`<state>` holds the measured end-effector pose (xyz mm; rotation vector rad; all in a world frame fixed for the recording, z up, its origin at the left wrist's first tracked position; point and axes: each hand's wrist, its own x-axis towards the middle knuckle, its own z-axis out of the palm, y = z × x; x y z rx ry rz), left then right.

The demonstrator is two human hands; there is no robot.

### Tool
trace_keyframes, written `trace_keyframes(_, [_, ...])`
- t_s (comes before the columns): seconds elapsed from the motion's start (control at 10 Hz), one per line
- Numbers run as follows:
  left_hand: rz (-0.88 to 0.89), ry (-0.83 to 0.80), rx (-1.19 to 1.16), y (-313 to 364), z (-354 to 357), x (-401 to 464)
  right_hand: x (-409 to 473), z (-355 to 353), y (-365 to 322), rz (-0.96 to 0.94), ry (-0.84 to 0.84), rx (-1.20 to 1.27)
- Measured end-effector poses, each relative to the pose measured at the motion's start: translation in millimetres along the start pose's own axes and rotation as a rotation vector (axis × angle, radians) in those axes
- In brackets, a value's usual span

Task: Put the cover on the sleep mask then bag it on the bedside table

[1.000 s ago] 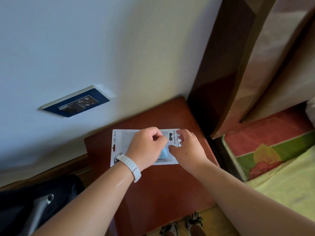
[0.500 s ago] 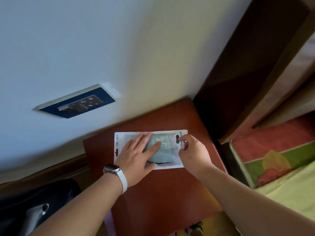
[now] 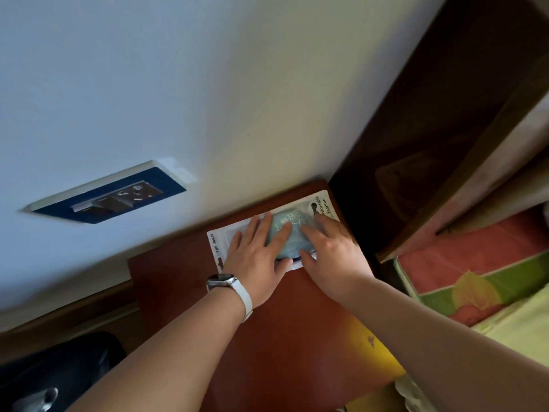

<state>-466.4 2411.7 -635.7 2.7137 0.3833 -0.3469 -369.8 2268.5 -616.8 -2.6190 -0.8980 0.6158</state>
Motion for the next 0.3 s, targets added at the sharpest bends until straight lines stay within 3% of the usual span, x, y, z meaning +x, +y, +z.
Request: trace_keyframes(0.3, [-0.054, -0.045, -0.02, 5.9, -7.5, -1.5, 1.5, -3.3, 2.4, 0.008, 0.011, 0.008])
